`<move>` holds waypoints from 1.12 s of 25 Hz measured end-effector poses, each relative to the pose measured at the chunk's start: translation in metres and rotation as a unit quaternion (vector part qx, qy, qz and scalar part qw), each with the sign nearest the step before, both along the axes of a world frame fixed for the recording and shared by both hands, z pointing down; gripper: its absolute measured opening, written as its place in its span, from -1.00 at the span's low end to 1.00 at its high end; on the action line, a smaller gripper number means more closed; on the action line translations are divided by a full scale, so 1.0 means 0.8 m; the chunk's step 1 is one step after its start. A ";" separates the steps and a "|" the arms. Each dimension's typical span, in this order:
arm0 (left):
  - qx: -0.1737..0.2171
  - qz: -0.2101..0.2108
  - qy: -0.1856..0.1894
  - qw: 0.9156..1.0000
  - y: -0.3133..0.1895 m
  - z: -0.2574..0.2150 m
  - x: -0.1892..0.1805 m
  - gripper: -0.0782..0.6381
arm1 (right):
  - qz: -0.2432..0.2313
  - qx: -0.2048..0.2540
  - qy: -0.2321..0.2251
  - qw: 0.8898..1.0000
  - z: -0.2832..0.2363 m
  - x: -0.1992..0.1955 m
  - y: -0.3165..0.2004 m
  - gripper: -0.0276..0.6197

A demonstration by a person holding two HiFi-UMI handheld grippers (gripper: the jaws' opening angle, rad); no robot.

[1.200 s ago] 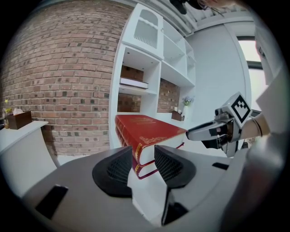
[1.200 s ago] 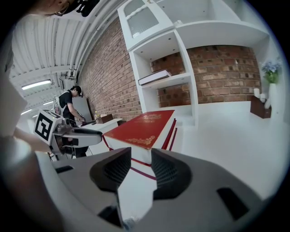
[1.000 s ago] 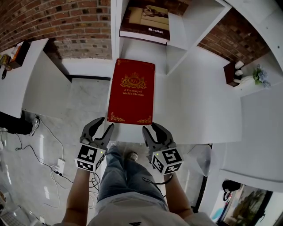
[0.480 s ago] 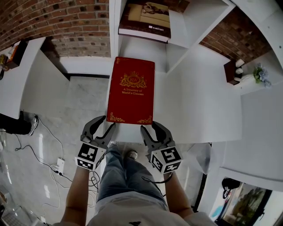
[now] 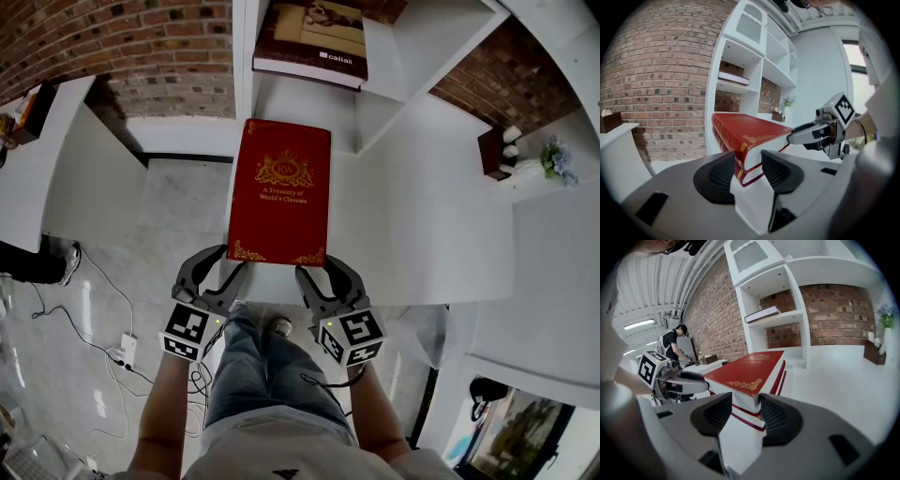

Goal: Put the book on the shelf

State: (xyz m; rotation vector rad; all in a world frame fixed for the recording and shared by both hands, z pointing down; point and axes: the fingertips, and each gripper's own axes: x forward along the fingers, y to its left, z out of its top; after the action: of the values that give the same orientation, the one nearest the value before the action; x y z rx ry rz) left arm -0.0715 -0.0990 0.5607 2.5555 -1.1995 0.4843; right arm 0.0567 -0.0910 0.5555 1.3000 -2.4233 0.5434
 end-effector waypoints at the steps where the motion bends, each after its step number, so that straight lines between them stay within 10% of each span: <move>1: -0.002 0.001 0.000 1.000 0.001 0.001 0.000 -0.30 | -0.002 0.000 0.000 1.000 0.000 0.000 -0.001 -0.35; 28: 0.016 -0.012 -0.005 1.000 -0.002 -0.014 0.003 -0.31 | -0.005 0.018 0.015 1.000 -0.008 0.003 -0.006 -0.37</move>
State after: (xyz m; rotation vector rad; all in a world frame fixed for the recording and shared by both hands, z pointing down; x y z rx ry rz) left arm -0.0690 -0.1008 0.5495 2.5656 -1.2496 0.4754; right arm 0.0594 -0.0958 0.5490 1.3013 -2.4237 0.4754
